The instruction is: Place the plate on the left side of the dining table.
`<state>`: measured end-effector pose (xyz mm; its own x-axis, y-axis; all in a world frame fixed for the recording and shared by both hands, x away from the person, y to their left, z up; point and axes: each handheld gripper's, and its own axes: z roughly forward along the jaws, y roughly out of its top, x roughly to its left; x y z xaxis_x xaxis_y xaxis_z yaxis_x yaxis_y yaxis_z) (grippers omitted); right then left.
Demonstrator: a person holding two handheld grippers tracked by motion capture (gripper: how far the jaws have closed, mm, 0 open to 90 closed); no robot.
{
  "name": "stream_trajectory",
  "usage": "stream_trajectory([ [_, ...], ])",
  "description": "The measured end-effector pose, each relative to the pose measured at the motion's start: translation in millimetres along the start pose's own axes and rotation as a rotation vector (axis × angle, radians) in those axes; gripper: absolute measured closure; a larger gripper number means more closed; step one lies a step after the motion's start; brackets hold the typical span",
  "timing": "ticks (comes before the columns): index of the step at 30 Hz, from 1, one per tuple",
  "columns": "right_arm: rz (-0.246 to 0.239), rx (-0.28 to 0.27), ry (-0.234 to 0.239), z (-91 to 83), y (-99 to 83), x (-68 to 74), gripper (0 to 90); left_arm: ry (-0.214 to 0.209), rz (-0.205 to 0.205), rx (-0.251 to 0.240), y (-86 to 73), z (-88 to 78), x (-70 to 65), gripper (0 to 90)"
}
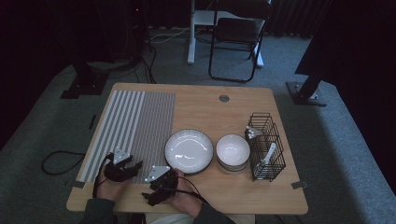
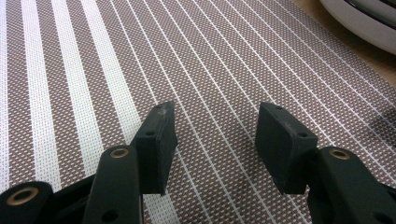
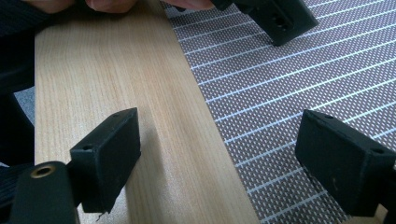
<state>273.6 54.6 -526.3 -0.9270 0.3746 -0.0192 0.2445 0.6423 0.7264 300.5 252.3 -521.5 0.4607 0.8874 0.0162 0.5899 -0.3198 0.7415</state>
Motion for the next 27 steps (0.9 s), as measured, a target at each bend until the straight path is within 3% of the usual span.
stream_trajectory([
  [19, -0.001, -0.005, -0.002, -1.0, -0.8, 1.1, 15.7, 0.0, 0.0, 0.0, 0.1, 0.0, 0.1, 48.4],
  [25, 0.02, -0.014, -0.001, -3.2, -0.3, 3.0, 23.9, 0.0, -0.001, 0.0, 0.1, 0.0, 0.0, 48.4],
  [27, 0.033, -0.045, 0.004, -9.3, 1.4, 3.7, 29.1, 0.0, -0.001, 0.0, 0.1, 0.0, 0.0, 48.4],
])
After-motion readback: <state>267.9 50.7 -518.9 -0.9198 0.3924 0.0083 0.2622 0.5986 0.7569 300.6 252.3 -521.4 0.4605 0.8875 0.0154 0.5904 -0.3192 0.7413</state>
